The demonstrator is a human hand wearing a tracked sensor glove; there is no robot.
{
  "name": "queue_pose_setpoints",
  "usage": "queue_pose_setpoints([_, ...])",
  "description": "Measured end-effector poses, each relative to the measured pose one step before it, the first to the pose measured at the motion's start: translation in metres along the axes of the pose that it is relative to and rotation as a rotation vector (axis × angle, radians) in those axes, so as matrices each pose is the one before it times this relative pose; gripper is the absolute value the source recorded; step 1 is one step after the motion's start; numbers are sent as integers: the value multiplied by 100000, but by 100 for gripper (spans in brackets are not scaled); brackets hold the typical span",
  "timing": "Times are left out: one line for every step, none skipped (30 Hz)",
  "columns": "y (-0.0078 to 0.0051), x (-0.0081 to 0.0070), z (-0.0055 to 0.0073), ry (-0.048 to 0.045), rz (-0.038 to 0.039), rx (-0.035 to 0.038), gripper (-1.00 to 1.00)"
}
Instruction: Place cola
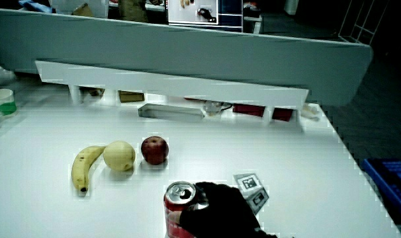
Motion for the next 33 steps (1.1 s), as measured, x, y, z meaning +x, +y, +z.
queue_pose_setpoints([-27, 21, -36, 810, -492, -147, 0])
queue_pose_setpoints([48, 252, 32, -1004, -482, -910, -5])
queue_pose_setpoints([-33, -62, -59, 937, -391, 282, -11])
queue_pose_setpoints([-14, -100, -30, -50, -172, 199, -16])
queue_pose_setpoints([56, 84, 16, -290, 606, -866, -21])
queue_pose_setpoints([-27, -61, -43, 1116, -632, -388, -26])
queue_pose_setpoints([-76, -74, -16, 48, -271, 311, -32])
queue_pose_setpoints([-12, 236, 80, -2220, -270, -422, -37])
queue_pose_setpoints([-6, 25, -29, 1784, 1672, -67, -42])
queue_pose_setpoints([-54, -19, 20, -347, -521, -464, -47])
queue_pose_setpoints([-44, 123, 44, -605, -185, -43, -53])
queue_pose_setpoints([-57, -240, -75, 2356, 795, -478, -58])
queue_pose_setpoints([-69, -122, 2, -294, -762, -857, -63])
queue_pose_setpoints([-82, -65, 22, -785, 368, -86, -68])
queue_pose_setpoints([-114, -142, 53, -1166, -1289, -44, -74])
queue_pose_setpoints([-43, -47, 60, 95, 848, -535, -79])
queue_pose_setpoints([-37, 5, 51, 338, 1518, -364, -84])
queue_pose_setpoints([-149, -106, 71, -1304, -1523, 714, -89])
queue_pose_setpoints([-129, -284, 48, 518, 164, 260, -95])
queue_pose_setpoints([-133, -71, 146, -1677, -288, 460, -100])
queue_pose_setpoints([-146, -197, 81, 1889, 737, 375, -100])
queue_pose_setpoints([-102, -202, 159, -1042, 141, 128, -100])
queue_pose_setpoints([-64, -484, 125, -757, 1952, -666, -100])
queue_pose_setpoints([-175, -404, 159, -2008, -1605, 725, -100])
queue_pose_setpoints([-142, -430, 176, -1916, 759, 877, -100])
queue_pose_setpoints([19, -190, 216, 34, 2771, -1037, -100])
queue_pose_setpoints([-69, -529, 270, -2839, -2635, -1119, -100])
queue_pose_setpoints([34, -202, 291, -2306, 407, -207, -100])
queue_pose_setpoints([127, -226, 264, 770, 897, -2127, -100])
queue_pose_setpoints([56, -426, 279, 3489, -1099, -1997, -100])
queue_pose_setpoints([28, -258, 397, -1466, 617, 492, -100])
queue_pose_setpoints([-13, -398, 424, -4872, -2551, -253, -100])
queue_pose_setpoints([148, 48, 389, 1694, 2137, 395, -100])
